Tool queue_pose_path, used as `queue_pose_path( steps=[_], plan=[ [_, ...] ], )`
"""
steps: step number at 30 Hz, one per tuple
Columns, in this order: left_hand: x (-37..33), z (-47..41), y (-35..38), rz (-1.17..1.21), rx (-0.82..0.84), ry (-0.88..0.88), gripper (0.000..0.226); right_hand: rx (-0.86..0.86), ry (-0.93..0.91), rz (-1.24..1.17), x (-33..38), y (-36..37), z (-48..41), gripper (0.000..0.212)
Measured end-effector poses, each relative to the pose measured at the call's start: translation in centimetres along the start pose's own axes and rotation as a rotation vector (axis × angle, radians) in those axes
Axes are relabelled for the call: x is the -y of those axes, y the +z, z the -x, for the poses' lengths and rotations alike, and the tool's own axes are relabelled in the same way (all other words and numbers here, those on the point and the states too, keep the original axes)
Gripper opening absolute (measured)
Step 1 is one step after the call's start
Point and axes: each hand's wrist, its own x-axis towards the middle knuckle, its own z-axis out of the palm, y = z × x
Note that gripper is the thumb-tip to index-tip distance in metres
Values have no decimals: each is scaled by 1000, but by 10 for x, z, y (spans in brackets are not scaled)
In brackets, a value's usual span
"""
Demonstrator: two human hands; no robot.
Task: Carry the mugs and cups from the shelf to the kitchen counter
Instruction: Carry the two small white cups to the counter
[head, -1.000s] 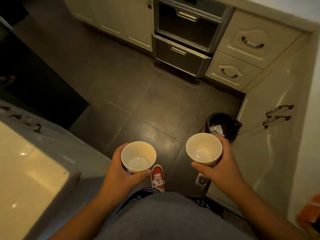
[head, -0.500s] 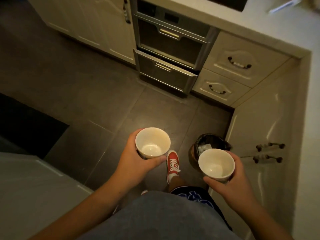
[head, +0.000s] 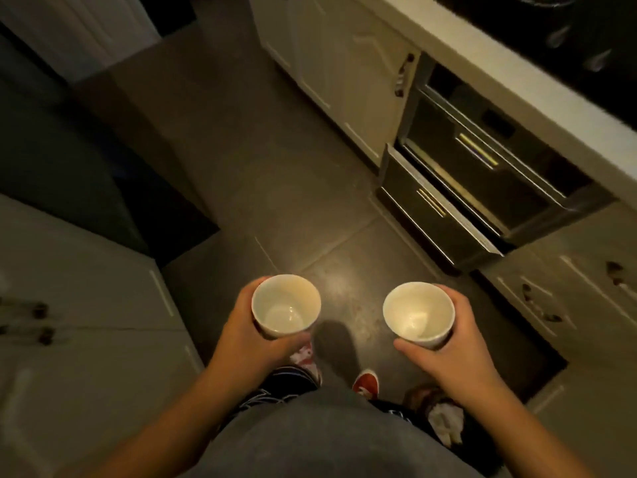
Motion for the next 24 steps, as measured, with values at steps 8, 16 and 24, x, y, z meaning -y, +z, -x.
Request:
queue_pose_path(
  steps=[8, 16, 24],
  plan=[
    [20, -87, -60, 66, -170, -118, 83, 181, -148, 33, 82, 74, -164, 91],
    [4, -217, -105, 91, -152, -95, 87, 135, -125, 39, 131, 79, -258, 92],
    [-33, -344, -86, 138, -98, -6, 91, 55, -72, 57, 137, 40, -338, 93]
  ],
)
